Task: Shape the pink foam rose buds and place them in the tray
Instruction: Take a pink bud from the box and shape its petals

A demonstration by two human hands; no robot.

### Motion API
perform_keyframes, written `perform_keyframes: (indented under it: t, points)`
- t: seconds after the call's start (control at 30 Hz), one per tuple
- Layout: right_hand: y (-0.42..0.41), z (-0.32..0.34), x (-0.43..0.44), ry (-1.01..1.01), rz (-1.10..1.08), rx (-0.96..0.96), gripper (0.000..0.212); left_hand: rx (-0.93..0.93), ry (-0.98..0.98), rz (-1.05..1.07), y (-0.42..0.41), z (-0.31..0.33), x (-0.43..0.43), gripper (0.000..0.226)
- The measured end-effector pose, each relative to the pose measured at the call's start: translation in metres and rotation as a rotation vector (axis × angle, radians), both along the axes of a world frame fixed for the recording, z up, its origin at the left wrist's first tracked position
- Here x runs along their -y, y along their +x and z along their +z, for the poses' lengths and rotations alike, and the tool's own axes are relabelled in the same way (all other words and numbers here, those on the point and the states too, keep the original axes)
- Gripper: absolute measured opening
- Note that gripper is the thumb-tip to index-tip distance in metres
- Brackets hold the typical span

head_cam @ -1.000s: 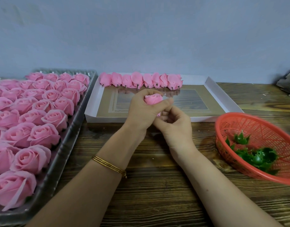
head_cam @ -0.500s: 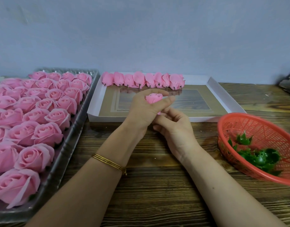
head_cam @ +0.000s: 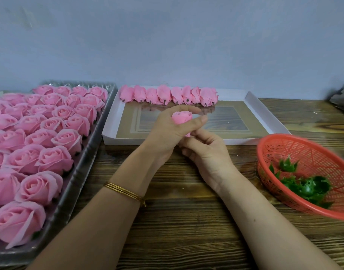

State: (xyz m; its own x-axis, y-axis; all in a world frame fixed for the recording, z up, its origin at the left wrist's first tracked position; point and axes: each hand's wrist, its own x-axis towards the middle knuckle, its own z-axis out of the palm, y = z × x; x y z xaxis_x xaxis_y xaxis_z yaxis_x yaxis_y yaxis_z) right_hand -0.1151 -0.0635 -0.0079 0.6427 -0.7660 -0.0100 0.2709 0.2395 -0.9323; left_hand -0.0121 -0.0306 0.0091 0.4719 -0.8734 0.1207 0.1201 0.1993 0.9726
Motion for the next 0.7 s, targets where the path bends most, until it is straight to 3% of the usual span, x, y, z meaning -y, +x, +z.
perform_keyframes:
  t: [0.13, 0.27, 0.4, 0.5, 0.7]
  points:
    - [-0.0018, 0.0021, 0.004, 0.12, 0.104, 0.037, 0.012, -0.008, -0.006, -0.075, 0.0006, 0.0014, -0.0019, 0.017]
    - [0.0003, 0.0007, 0.0036, 0.129, 0.051, 0.068, 0.016, -0.019, -0.019, 0.024, -0.0014, -0.0004, 0.0015, 0.011]
    - [0.0018, 0.0013, -0.0007, 0.082, 0.004, 0.07, 0.039, -0.023, -0.014, 0.139, -0.0043, -0.0048, 0.0056, 0.017]
    - [0.0012, -0.0001, -0.0014, 0.017, -0.02, 0.037, 0.027, -0.015, -0.025, 0.12, -0.0082, -0.0053, 0.0065, 0.016]
    - [-0.0008, 0.002, 0.0046, 0.107, 0.083, 0.037, 0.015, 0.045, 0.006, 0.03, -0.0045, -0.0017, 0.0022, 0.017]
